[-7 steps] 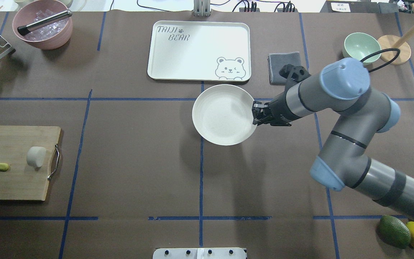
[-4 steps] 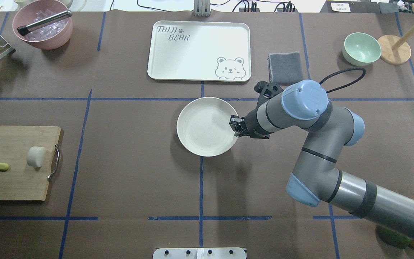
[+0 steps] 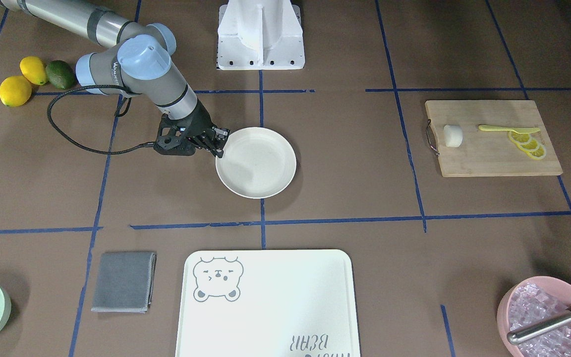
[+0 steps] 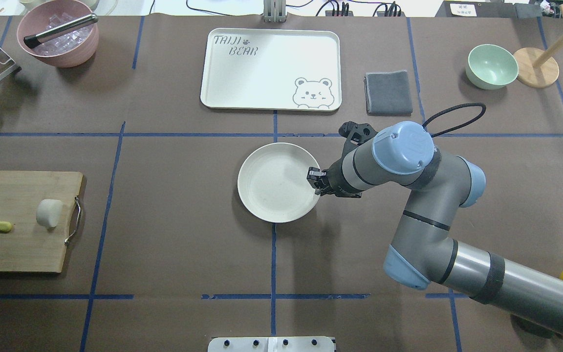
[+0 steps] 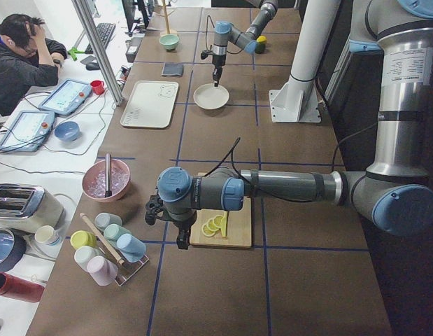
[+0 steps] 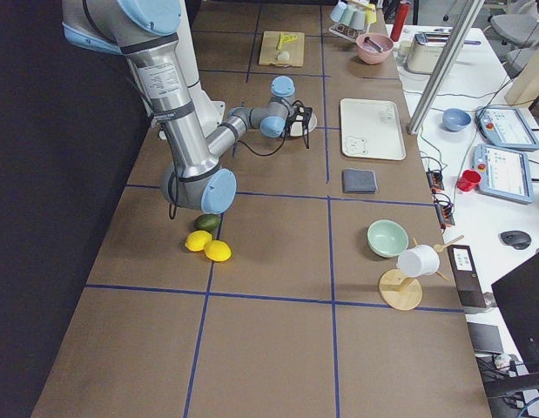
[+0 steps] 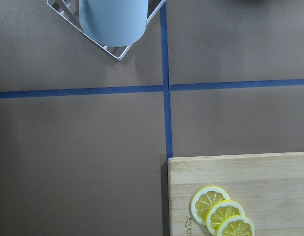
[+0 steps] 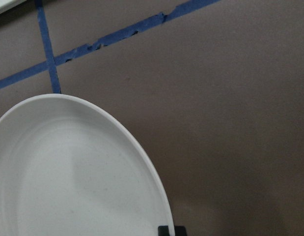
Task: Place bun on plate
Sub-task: 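Slide the white plate with the right gripper toward the table center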
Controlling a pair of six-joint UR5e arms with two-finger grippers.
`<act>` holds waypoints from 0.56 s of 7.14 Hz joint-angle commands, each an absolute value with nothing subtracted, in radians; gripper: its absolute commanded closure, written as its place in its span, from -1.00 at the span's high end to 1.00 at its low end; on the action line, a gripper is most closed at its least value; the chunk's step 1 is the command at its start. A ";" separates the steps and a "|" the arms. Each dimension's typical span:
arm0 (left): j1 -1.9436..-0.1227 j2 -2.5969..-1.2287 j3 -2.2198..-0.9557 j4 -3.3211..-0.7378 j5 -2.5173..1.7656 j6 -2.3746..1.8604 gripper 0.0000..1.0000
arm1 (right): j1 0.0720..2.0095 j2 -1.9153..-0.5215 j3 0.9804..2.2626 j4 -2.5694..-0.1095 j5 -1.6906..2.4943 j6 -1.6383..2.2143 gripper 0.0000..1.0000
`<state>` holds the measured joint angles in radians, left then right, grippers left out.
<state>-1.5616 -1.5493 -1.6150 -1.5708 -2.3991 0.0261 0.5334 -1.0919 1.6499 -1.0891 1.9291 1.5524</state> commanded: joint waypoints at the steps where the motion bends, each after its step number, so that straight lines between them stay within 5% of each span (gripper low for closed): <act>1: -1.562 -1.549 -1.614 -1.571 -2.399 0.026 1.00 | 0.520 -1.089 1.651 -1.089 1.922 1.552 -0.81; 2: -1.562 -1.549 -1.612 -1.571 -2.399 0.026 1.00 | 0.520 -1.089 1.652 -1.088 1.922 1.552 -0.62; 4: -1.562 -1.551 -1.614 -1.571 -2.399 0.026 1.00 | 0.514 -1.088 1.654 -1.085 1.905 1.568 0.98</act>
<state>-1.5616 -1.5496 -1.6128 -1.5708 -2.3991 0.0261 0.5183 -1.0882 1.6523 -1.0864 1.9175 1.5587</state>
